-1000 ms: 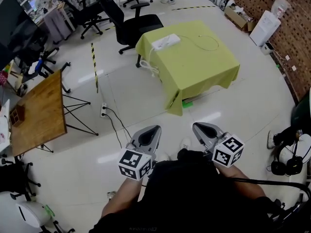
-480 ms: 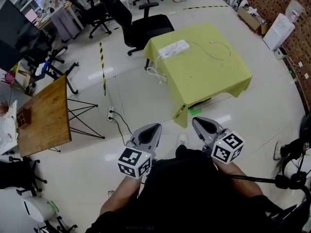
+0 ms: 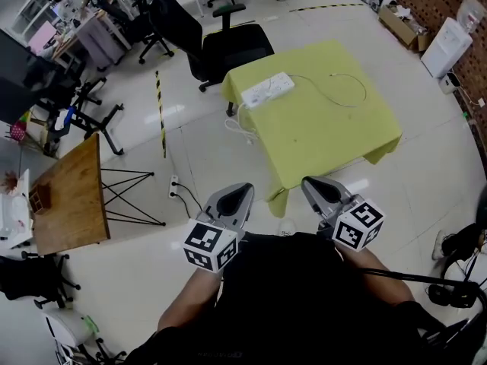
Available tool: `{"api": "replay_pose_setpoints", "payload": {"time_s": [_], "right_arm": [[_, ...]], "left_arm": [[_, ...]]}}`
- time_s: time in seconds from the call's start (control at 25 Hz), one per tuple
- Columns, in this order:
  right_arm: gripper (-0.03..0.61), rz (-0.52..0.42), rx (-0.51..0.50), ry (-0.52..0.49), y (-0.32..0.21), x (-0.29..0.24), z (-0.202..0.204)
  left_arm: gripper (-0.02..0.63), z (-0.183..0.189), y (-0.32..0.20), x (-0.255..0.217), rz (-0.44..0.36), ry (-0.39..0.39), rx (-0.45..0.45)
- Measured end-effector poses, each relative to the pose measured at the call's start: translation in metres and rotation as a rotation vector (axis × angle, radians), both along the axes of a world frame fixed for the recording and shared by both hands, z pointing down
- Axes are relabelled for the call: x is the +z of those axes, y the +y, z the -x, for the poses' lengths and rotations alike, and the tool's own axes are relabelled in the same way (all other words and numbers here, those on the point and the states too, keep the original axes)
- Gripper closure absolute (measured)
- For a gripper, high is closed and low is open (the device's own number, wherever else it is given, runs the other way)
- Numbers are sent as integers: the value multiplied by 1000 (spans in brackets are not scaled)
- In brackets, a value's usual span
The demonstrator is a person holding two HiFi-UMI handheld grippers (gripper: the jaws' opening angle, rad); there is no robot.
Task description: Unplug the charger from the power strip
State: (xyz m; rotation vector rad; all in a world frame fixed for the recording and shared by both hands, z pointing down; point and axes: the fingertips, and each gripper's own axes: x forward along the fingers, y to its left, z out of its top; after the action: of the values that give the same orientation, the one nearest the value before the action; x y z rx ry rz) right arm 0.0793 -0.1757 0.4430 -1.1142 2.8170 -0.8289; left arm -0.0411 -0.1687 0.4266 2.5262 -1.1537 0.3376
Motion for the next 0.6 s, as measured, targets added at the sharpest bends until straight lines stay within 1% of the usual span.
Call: {"api": "replay_pose_setpoints", "payload": {"time_s": [0.12, 0.28, 0.4, 0.6], "right_arm": [[575, 27, -2, -17, -18, 10, -3], [575, 51, -4, -30, -34, 18, -1], [576, 74, 4, -27, -46, 26, 4], [575, 99, 60, 2, -79, 36, 15]], "left_arm": [[606, -5, -14, 4, 19, -5, -7], [606, 2, -29, 11, 45, -47, -4], [606, 10, -48, 17, 68, -35, -10], [606, 17, -87, 27, 83, -25, 70]]}}
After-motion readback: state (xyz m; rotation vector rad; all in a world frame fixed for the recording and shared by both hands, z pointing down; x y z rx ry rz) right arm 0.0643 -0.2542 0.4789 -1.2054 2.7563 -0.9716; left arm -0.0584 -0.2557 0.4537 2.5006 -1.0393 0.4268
